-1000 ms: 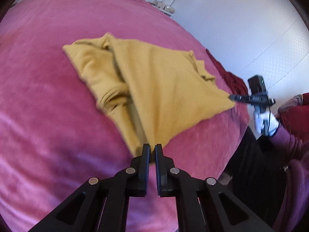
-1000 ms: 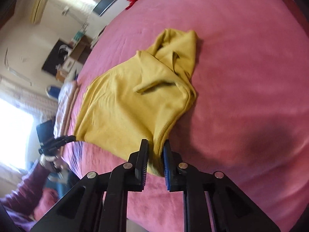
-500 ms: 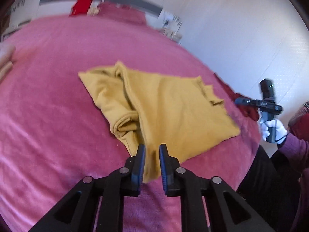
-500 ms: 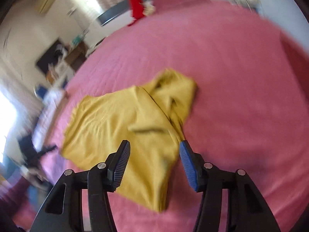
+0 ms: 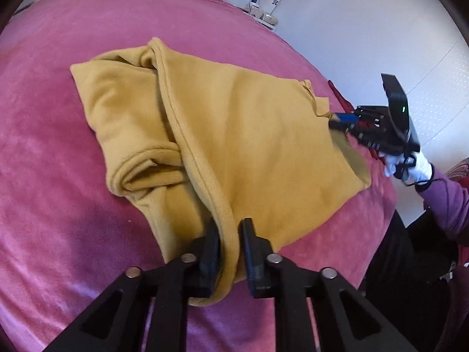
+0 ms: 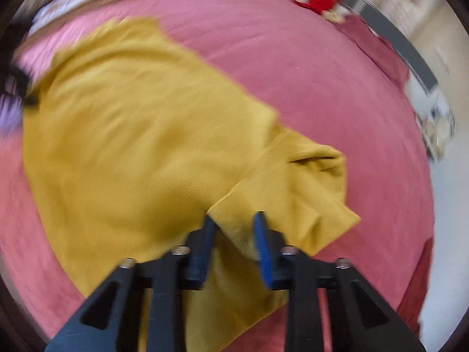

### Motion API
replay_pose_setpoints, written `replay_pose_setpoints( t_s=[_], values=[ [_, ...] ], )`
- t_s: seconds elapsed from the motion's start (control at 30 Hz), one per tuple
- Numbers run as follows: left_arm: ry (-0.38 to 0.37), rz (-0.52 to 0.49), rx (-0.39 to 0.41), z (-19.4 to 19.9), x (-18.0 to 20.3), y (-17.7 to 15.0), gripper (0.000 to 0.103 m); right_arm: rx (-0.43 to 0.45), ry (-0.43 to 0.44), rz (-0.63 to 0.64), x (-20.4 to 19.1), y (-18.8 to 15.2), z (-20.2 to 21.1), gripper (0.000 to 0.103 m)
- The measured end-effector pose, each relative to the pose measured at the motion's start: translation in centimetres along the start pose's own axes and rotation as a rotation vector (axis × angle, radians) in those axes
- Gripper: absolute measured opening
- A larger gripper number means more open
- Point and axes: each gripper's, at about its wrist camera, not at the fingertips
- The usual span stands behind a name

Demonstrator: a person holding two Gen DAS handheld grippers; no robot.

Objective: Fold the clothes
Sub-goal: 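Grasp the folded sweater edge with the right gripper and lift it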

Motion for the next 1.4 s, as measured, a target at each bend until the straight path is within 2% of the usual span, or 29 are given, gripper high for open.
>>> replay_pose_setpoints(
  t_s=[0.13, 0.27, 0.33, 0.4, 0.47, 0.5, 0.53, 0.57, 0.67, 0.73, 0.8, 0.87, 0.93, 0.97, 1.03, 1.2, 1.4],
  values=[
    [-0.019, 0.027, 0.022, 2.3, -0.6, -1.5, 0.006, -0.001, 0.062, -0.232, 5.5, -0.2, 0.5, 0.009],
    [-0.026, 0.058, 0.046, 4.8, -1.5, -3.5, 0.005, -0.004, 0.208, -0.589, 12.0, -2.8, -1.1, 0.008],
    [-0.035, 0.093, 0.059, 5.5, -2.0, -4.2, 0.005, -0.022, 0.230, -0.665, 13.5, -3.7, -2.0, 0.008],
    [-0.057, 0.110, 0.036, 4.9, -1.8, -4.4, 0.005, -0.029, 0.290, -0.751, 14.6, -4.7, -3.2, 0.008],
    [0.010, 0.070, -0.001, 5.5, -1.5, -4.8, 0.006, -0.021, 0.349, -0.823, 15.5, -5.7, -4.0, 0.009],
    [0.033, 0.053, 0.008, 6.0, -1.4, -4.5, 0.006, -0.010, 0.377, -0.848, 15.7, -6.0, -4.1, 0.013],
    [0.041, 0.054, 0.043, 6.3, -1.2, -3.8, 0.007, 0.002, 0.412, -0.867, 15.8, -6.2, -4.1, 0.013],
    [0.031, 0.073, 0.110, 7.5, -1.4, -2.9, 0.010, 0.000, 0.436, -0.881, 15.8, -6.5, -4.1, 0.016],
    [-0.015, 0.133, 0.258, 8.5, -2.0, 1.2, 0.016, -0.009, 0.464, -0.883, 15.4, -6.9, -3.8, 0.041],
    [-0.036, 0.162, 0.336, 8.7, -2.4, 4.3, 0.017, -0.012, 0.470, -0.879, 15.1, -6.9, -3.8, 0.045],
    [-0.019, 0.164, 0.297, 6.5, -2.6, 7.5, 0.018, -0.006, 0.476, -0.870, 14.8, -7.0, -3.8, 0.045],
    [-0.003, 0.172, 0.216, 3.9, -3.0, 10.1, 0.018, 0.000, 0.475, -0.857, 14.5, -7.0, -3.8, 0.044],
    [0.023, 0.135, 0.139, 1.5, -3.0, 11.8, 0.018, 0.000, 0.474, -0.840, 14.5, -6.6, -4.4, 0.042],
    [0.070, 0.122, 0.101, 0.4, -3.2, 12.5, 0.018, -0.002, 0.475, -0.831, 14.7, -6.2, -4.8, 0.042],
    [0.090, 0.124, 0.046, -1.0, -3.7, 13.1, 0.018, 0.000, 0.501, -0.832, 14.9, -6.0, -5.1, 0.042],
    [0.092, 0.145, 0.071, -1.0, -4.1, 14.6, 0.018, 0.014, 0.570, -0.854, 15.2, -5.8, -5.6, 0.042],
    [0.137, 0.123, 0.022, -1.6, -4.7, 14.9, 0.018, 0.021, 0.598, -0.836, 15.0, -5.2, -5.6, 0.042]
  ],
)
Point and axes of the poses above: each gripper's, at about its wrist camera, not at the fingertips, and z roughly against the way its jaws point, x to its right, y to its top, and after that the axes turned 7 degrees about -y, right-handed
